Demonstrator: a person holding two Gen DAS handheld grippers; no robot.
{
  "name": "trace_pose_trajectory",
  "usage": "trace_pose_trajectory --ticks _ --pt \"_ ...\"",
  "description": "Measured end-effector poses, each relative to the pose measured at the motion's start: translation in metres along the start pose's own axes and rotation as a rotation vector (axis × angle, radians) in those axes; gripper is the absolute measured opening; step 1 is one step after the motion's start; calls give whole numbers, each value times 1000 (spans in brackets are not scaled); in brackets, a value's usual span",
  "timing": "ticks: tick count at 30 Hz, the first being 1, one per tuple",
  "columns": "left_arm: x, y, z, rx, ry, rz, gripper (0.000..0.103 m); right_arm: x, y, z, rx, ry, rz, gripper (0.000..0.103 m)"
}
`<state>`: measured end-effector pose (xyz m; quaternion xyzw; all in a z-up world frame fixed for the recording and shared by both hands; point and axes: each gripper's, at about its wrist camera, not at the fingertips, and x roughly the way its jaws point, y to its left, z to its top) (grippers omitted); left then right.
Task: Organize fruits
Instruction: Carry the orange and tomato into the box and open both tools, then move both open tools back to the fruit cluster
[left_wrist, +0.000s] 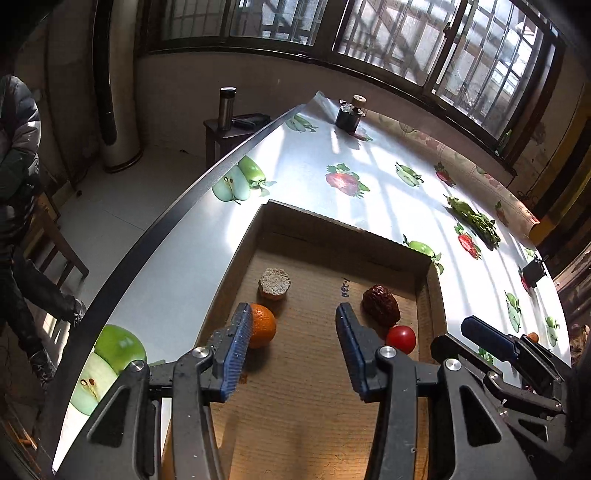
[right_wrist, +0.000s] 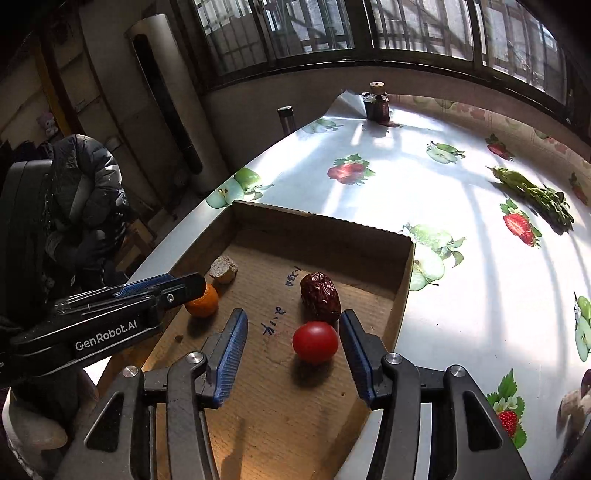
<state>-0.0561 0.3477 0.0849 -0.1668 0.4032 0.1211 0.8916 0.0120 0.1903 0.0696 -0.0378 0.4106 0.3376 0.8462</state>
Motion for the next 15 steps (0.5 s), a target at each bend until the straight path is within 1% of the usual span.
trace_pose_trajectory --ticks 1,2,4,6,11,15 --pt "-10 -6 -2 16 -29 4 57 -13 -4 -3 8 -18 -12 58" --pt "-19 -14 -5 30 -52 9 61 -25 -9 -6 16 -36 -25 59" --pt "-35 -31 -12 56 -85 26 78 -48 -22 -15 38 -71 -43 66" --pt "-51 -49 -23 81 -110 28 83 -71 -39 -27 68 -100 -69 70" --pt "-78 -90 -59 119 -146 -18 83 -126 -86 -63 149 -166 -185 70" --pt "-81 -126 -80 207 -132 -31 83 -164 -121 -99 234 -203 -242 70"
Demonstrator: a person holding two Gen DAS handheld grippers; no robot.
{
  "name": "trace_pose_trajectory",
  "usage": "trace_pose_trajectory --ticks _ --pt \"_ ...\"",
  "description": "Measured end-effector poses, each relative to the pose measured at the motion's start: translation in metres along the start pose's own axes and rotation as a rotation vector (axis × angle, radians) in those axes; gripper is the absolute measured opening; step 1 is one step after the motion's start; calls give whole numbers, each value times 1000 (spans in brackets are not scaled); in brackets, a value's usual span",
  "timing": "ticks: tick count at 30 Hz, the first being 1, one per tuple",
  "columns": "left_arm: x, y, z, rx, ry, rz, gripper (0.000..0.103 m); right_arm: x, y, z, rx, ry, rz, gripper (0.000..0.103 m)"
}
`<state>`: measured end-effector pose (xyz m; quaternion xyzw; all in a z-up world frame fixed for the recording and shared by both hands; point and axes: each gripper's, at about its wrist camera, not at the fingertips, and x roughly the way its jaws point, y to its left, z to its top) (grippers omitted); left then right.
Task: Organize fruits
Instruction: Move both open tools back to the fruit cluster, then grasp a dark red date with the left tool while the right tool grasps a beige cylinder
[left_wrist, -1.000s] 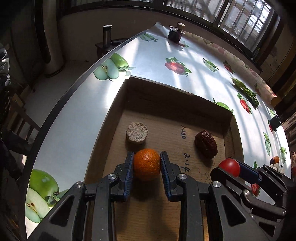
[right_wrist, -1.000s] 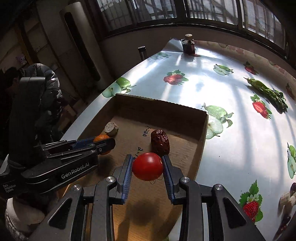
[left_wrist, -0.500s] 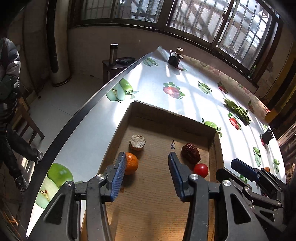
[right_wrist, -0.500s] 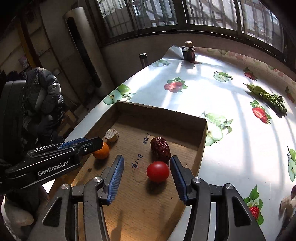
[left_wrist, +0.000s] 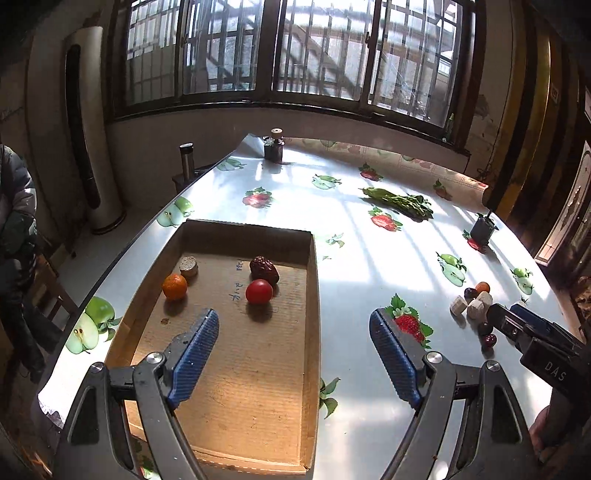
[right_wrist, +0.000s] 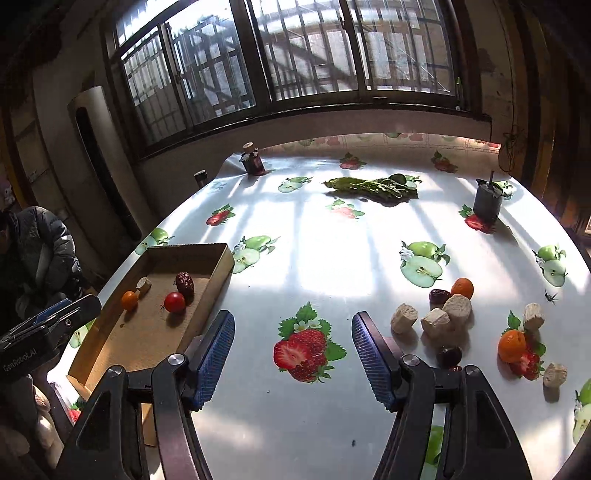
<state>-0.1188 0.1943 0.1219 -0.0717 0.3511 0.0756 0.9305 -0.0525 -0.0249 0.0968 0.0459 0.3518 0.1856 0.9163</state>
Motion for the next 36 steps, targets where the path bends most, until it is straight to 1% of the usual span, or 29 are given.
trace_pose_trajectory --ticks 1,3,6,9,11,14,16,19,21,23,25,27,30,32,34,36 --pt "0 -8 -2 15 12 -10 83 -8 -12 -4 19 -11 -12 70" --pt "-2 -17 -4 15 22 -33 83 -26 -38 -12 52 -36 -42 70" --pt "-1 -30 -6 19 32 -58 83 -53 -89 -22 125 -60 -116 70" --pt "6 -45 -8 42 63 -84 83 -76 -147 -29 212 -68 -208 70" --pt "11 -56 -11 53 79 -110 83 -88 -178 -33 260 -75 -243 70" --pt "19 -74 -15 73 106 -139 83 -99 -210 -34 297 -85 -298 70" --pt "24 -87 -19 89 127 -170 83 -98 -227 -31 320 -73 -323 70" --pt "32 -106 -26 122 154 -208 83 -84 -242 -30 323 -23 -326 70" --pt "40 -121 -30 150 166 -219 83 -67 -245 -32 305 22 -340 70" --pt "47 -137 -34 172 185 -235 83 -50 -246 -34 296 58 -337 70" --pt "55 -155 -38 203 203 -262 83 -34 -246 -40 293 91 -317 57" --pt "61 -174 -42 246 208 -281 83 -24 -244 -42 292 104 -312 57" --pt "73 -201 -46 306 204 -287 83 -13 -242 -44 276 118 -306 57" --pt "83 -216 -47 328 212 -293 83 -7 -242 -47 272 128 -303 57" --pt "93 -229 -48 349 221 -323 83 -4 -241 -49 268 129 -296 57" --pt "103 -241 -51 376 227 -322 83 -4 -238 -49 250 126 -309 57"
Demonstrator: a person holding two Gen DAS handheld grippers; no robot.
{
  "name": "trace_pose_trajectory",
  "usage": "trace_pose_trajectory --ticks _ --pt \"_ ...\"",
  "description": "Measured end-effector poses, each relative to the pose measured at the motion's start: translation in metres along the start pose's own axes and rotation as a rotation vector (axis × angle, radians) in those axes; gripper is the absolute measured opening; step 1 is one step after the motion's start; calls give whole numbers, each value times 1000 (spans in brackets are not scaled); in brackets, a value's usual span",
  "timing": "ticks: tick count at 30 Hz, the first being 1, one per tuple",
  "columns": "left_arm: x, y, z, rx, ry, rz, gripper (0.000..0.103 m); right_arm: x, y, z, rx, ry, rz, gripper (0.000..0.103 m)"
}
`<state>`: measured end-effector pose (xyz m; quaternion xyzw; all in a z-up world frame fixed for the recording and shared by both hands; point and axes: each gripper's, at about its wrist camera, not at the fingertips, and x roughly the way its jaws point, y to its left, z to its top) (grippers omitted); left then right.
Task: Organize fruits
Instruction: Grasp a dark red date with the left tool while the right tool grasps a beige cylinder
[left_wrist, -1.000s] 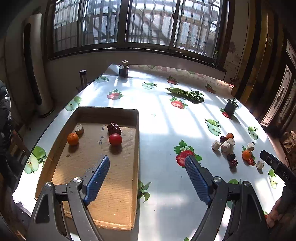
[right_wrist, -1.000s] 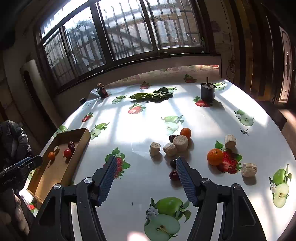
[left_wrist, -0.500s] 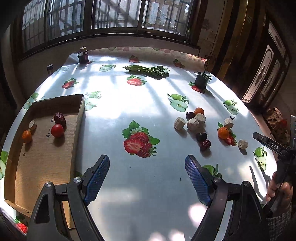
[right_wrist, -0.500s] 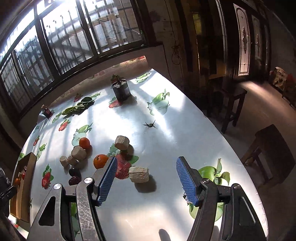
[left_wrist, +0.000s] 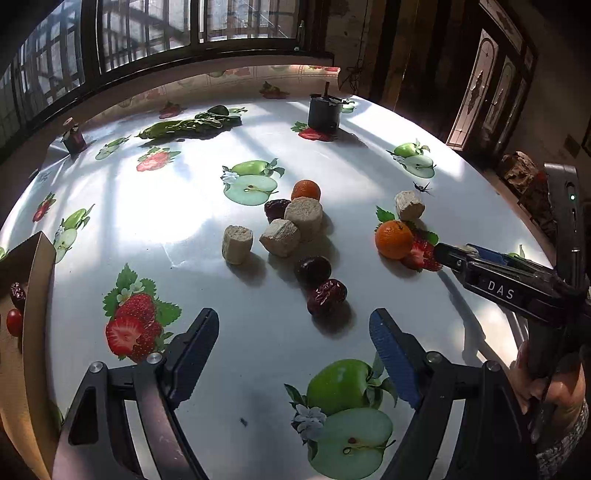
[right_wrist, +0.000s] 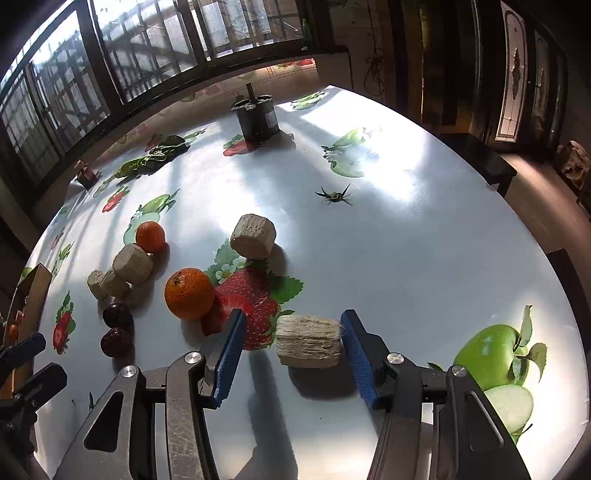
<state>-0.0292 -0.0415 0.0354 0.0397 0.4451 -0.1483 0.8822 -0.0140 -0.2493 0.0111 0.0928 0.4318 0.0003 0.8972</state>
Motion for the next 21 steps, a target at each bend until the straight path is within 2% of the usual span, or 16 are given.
trace_pose_trajectory --ticks 5,9,11,12,13,14,15,21 --pt "27 -15 1 37 36 -17 81 0 5 -1 -25 -4 -21 52" --pt "37 -24 -1 63 44 -10 69 -1 8 -2 -38 -3 -35 45" --pt "37 -28 -1 82 27 6 59 0 9 -2 -43 -4 -40 41" --pt "37 -29 -1 88 17 13 47 0 9 -2 -45 -4 -41 39" --pt "36 -29 -1 87 8 9 30 0 10 -2 -48 -4 -43 37" --pt "36 -29 -1 87 5 12 27 0 10 -2 -49 -5 -44 36" --pt "36 -28 -1 85 6 8 27 -1 11 -3 -52 -6 -45 34" --pt "17 -17 -4 40 -14 9 27 -1 10 -3 -48 -10 -43 33"
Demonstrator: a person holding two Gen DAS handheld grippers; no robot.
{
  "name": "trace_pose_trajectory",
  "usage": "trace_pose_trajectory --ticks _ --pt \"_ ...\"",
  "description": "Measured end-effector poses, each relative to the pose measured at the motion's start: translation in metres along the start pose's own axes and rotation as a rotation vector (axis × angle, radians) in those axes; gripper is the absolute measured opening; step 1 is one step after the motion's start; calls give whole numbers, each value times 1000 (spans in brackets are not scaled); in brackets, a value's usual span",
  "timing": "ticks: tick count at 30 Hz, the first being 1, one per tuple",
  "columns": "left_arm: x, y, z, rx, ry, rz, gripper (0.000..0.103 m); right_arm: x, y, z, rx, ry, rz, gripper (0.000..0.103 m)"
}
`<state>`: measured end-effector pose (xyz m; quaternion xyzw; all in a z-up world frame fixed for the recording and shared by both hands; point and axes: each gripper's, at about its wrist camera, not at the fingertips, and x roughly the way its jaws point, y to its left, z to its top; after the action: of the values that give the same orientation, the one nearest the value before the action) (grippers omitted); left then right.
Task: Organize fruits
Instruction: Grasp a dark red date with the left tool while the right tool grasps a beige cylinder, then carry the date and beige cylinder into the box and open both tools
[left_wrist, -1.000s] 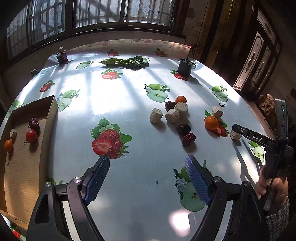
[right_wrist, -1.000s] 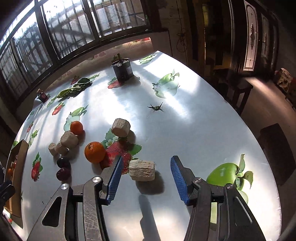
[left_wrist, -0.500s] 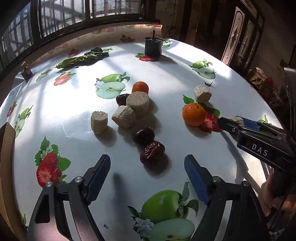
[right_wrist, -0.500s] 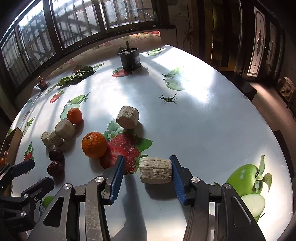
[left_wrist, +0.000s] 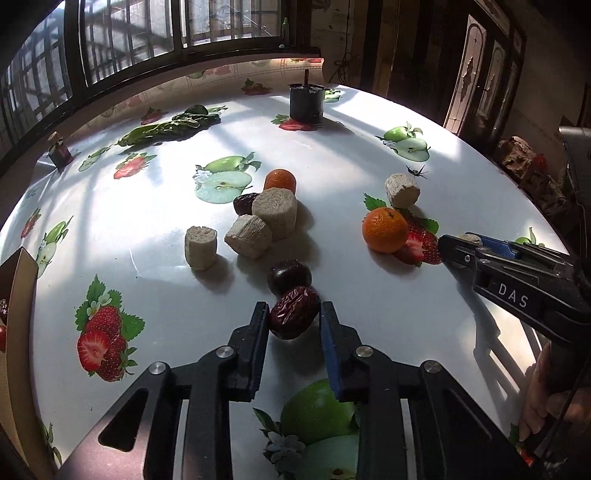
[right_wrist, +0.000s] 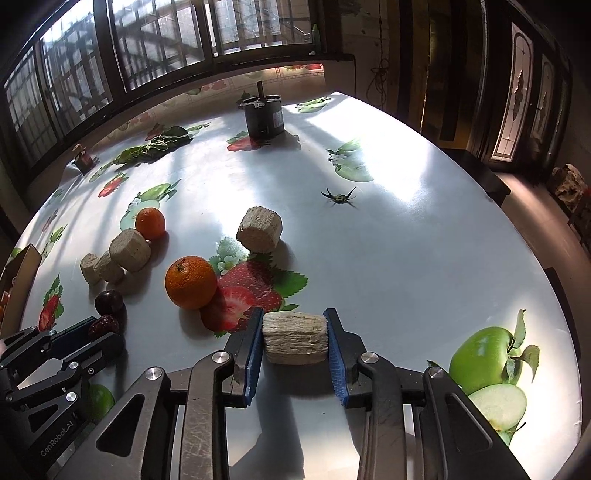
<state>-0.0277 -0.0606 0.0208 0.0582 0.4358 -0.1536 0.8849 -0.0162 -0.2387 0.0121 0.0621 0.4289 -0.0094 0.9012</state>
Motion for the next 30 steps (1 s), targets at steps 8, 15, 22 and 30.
trace_pose_trajectory --ticks 8,15,22,30 --pt "-67 59 -14 -116 -63 34 27 0 -6 0 27 -3 34 34" --pt "-130 167 -48 -304 -121 170 27 -26 5 0 15 -17 44 33" --pt "-160 270 -96 -506 -119 316 27 -90 97 21 -133 -121 188 34" --pt "-157 350 -120 -631 -43 378 27 -93 278 21 -382 -52 476 34"
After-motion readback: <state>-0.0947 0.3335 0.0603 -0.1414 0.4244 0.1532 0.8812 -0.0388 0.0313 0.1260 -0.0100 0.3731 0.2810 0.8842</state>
